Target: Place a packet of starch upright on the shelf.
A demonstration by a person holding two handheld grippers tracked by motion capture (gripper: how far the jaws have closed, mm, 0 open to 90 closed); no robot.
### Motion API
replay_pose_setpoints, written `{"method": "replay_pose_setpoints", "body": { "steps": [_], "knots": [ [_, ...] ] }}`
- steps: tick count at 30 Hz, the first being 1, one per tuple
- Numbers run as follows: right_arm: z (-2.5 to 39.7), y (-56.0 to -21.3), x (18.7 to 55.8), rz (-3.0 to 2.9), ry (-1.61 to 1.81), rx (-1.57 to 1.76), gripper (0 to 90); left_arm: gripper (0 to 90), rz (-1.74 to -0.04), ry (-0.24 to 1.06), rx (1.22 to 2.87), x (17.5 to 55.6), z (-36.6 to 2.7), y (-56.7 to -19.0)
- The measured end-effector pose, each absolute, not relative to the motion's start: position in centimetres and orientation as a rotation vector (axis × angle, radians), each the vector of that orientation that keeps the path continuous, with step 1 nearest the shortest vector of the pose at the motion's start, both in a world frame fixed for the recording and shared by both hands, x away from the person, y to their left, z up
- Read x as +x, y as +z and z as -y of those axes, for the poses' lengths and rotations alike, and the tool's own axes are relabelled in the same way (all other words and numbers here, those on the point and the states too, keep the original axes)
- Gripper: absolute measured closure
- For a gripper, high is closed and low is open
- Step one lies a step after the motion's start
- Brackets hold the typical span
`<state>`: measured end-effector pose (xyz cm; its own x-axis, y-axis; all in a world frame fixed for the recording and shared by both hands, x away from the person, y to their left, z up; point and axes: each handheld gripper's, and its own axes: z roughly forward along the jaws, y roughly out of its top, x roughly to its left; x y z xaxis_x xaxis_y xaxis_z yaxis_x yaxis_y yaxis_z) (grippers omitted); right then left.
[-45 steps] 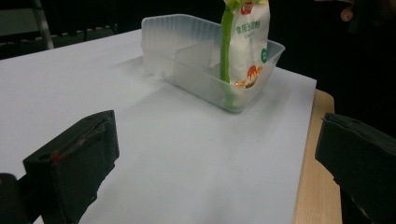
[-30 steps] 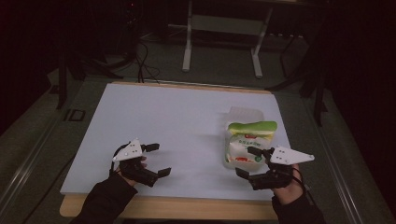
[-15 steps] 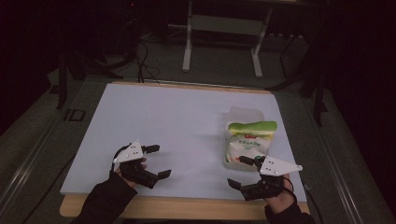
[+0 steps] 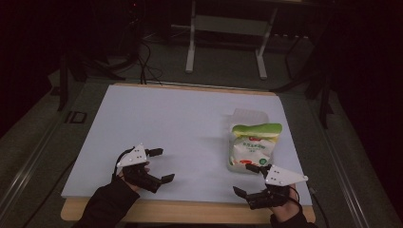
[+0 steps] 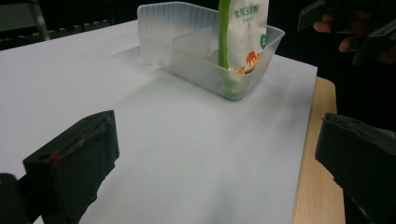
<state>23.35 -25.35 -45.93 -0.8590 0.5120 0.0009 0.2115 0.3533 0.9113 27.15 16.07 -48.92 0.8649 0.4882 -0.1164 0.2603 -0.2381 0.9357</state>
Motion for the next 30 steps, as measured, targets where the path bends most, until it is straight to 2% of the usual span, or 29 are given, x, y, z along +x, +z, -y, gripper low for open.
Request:
{"method": "replay_pose_setpoints", "body": {
  "steps": [30],
  "knots": [
    [27.3,-47.4,23.5,-2.368,1.527,0.671,14.3,0.2,-0.578,0.201,1.856,27.4,-15.3,-50.6]
  ]
}}
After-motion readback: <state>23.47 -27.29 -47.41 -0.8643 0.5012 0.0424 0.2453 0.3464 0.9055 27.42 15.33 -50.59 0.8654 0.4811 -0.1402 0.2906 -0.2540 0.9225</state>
